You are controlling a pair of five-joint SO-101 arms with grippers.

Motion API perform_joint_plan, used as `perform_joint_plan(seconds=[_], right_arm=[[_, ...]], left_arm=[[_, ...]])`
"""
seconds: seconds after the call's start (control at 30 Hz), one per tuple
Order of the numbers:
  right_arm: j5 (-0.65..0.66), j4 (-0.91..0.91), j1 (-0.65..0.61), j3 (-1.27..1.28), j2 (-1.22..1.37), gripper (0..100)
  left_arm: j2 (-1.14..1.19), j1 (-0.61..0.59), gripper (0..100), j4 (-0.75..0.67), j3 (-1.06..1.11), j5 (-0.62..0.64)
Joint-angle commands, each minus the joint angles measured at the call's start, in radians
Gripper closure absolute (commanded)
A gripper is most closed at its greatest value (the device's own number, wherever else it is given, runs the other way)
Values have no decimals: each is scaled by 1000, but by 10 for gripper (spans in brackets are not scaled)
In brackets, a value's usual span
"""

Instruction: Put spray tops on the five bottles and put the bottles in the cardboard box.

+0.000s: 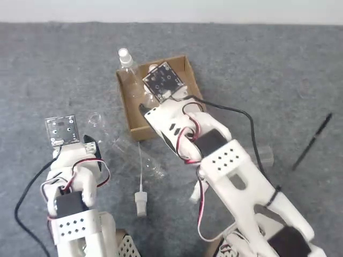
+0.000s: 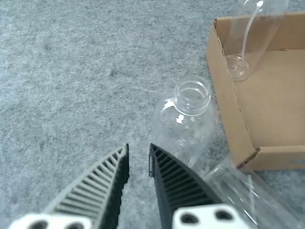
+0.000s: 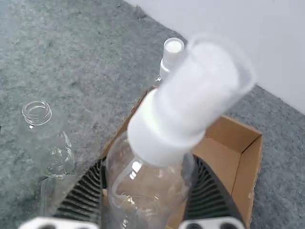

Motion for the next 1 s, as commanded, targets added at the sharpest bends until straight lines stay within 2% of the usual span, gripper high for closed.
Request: perform_joint_plan(seconds=[0.0, 0.17, 0.33, 0.53, 0.8, 0.97], right_arm=[[25, -5, 13, -103, 21, 975], [25, -10, 12, -104, 28, 975], [25, -93, 13, -104, 58, 975], [25, -160, 13, -107, 114, 975], [25, -189, 13, -109, 131, 975], [25, -182, 13, -107, 128, 975]], left_arm=[[-14, -3, 930, -23, -16, 11], [-14, -3, 930, -26, -16, 11], [-25, -3, 930, -21, -15, 8], [-178, -3, 930, -14, 59, 8], [-428, -3, 930, 178, 77, -40], [-425, 0, 930, 186, 82, -57]])
